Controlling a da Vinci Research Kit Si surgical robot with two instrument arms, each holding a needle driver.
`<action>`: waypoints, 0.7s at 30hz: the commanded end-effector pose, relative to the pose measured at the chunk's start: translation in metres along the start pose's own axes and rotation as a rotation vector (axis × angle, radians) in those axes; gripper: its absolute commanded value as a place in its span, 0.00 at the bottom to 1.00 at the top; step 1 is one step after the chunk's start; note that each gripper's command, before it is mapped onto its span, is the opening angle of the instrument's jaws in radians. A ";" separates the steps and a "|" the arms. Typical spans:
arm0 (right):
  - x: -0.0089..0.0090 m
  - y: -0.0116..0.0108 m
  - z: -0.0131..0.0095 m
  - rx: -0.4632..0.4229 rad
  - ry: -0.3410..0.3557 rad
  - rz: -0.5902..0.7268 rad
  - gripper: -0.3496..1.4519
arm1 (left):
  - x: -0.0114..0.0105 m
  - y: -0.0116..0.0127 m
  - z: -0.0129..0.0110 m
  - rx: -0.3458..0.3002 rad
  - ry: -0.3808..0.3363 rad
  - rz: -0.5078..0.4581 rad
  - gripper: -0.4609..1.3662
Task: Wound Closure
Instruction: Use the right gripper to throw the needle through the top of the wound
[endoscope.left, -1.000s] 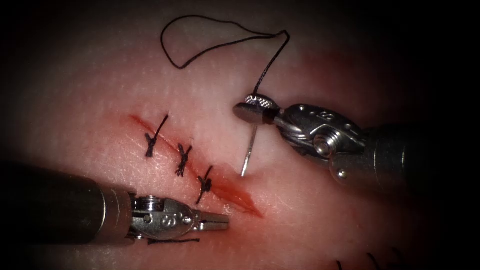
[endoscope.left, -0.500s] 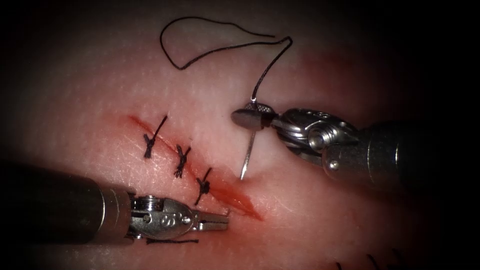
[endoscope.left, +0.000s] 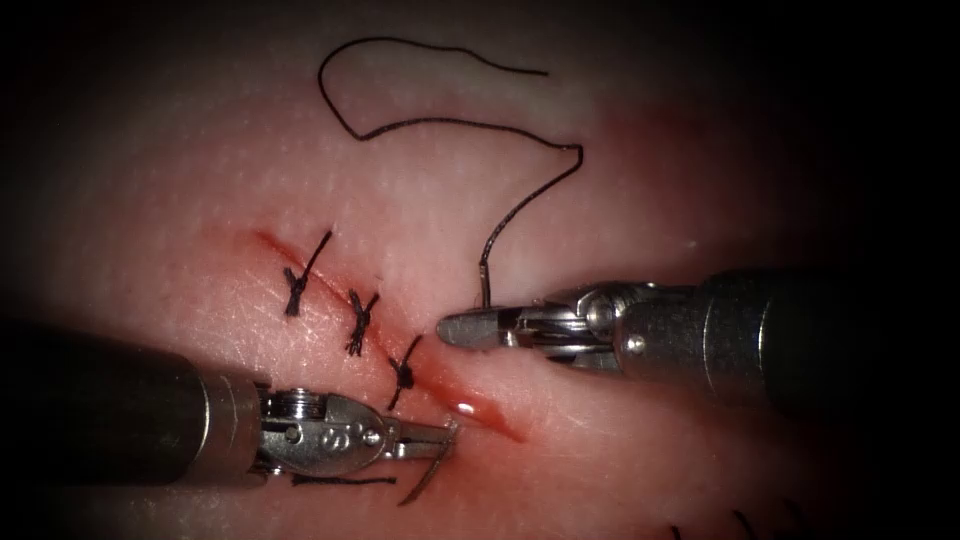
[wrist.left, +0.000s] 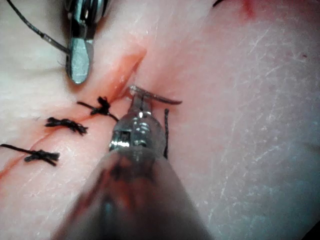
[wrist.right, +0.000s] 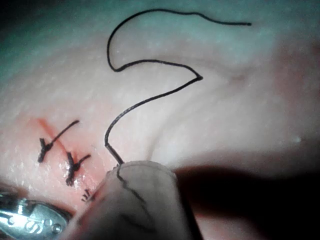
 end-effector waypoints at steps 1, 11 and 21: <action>0.0000 0.0001 -0.0001 0.008 -0.001 0.020 0.00 | 0.0000 0.0000 0.0000 -0.006 -0.001 -0.001 0.06; -0.0014 0.0002 0.0012 0.080 -0.057 0.035 0.00 | 0.0001 -0.0001 0.0001 -0.006 -0.001 -0.002 0.06; 0.0021 0.0014 -0.0005 0.113 0.160 -0.342 0.06 | 0.0001 0.0001 -0.0001 -0.006 -0.001 -0.002 0.06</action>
